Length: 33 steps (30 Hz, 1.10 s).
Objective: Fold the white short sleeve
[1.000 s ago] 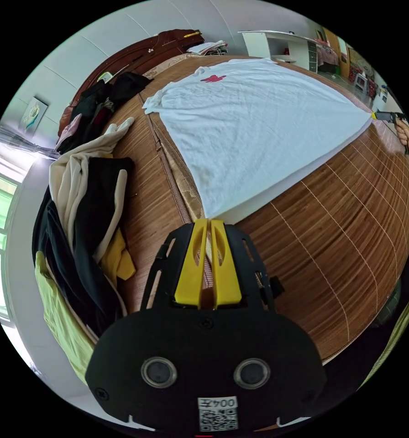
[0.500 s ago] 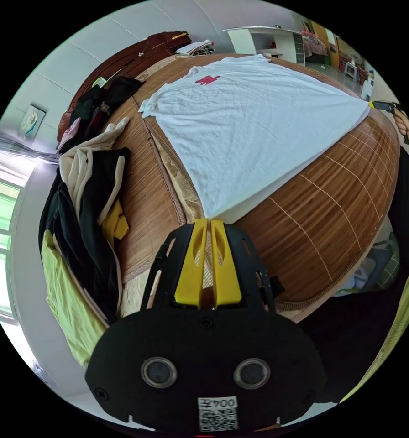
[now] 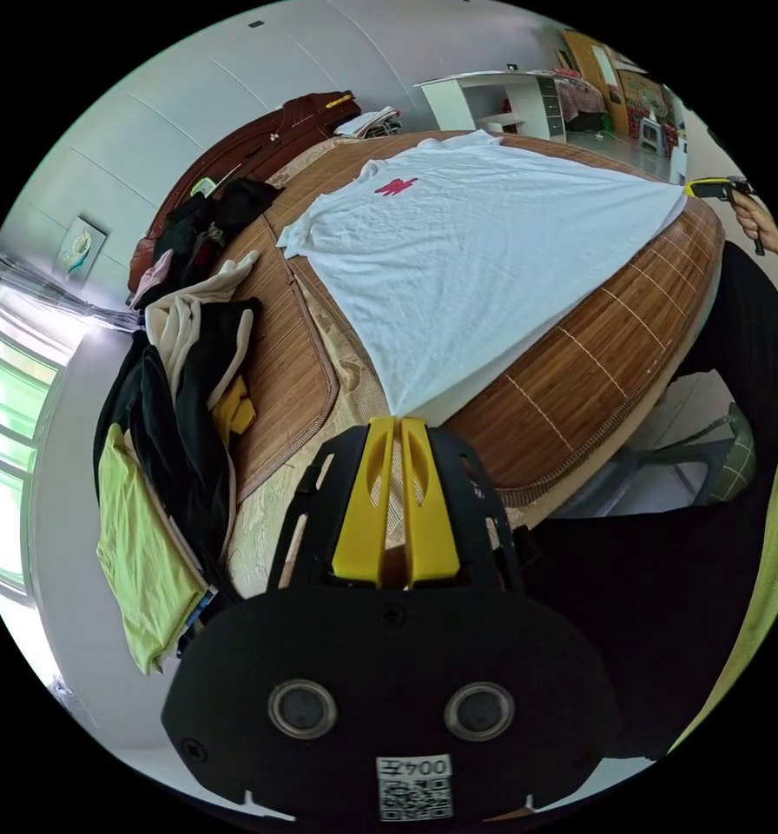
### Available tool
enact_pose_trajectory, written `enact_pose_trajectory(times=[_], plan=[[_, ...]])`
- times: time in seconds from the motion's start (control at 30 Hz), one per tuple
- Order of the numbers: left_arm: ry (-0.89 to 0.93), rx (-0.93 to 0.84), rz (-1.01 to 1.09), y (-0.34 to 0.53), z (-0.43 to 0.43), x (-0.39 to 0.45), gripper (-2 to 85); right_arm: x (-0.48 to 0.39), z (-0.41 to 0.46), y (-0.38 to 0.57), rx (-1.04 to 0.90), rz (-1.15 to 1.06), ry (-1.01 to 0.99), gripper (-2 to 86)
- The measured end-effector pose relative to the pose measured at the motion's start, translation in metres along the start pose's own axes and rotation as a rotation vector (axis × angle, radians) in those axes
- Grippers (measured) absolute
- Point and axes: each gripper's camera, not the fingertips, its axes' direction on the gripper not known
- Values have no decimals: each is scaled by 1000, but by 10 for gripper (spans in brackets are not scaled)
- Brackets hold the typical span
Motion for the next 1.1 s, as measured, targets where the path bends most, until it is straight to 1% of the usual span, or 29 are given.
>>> enact_pose_trajectory(times=[0.33, 0.5, 0.73, 0.77, 0.83, 0.87, 0.93, 1.03, 1.1], plan=[[-4, 32, 45, 40, -29, 14, 12, -9, -55, 24, 16, 13, 2, -3], [-2, 24, 64, 58, -24, 21, 15, -18, -74, 39, -4, -3, 28, 3], [34, 13, 17, 64, -13, 16, 41, -38, -81, 28, -104, -126, 115, 31], [36, 15, 11, 65, -14, 14, 46, -38, -86, 27, -123, -150, 121, 53], [52, 3, -33, 69, -20, 1, 86, -35, -96, 27, -149, -165, 133, 86], [80, -9, -61, 72, -25, -8, 108, -30, -107, 29, -151, -156, 132, 100], [116, 13, -125, 77, -38, -24, 122, -20, -132, 28, -122, -118, 115, 108], [132, 91, -149, 65, -63, -35, 116, -9, -173, 15, -68, -62, 91, 108], [112, 120, -133, 41, -68, -31, 98, -15, -187, -12, -69, -50, 100, 86]])
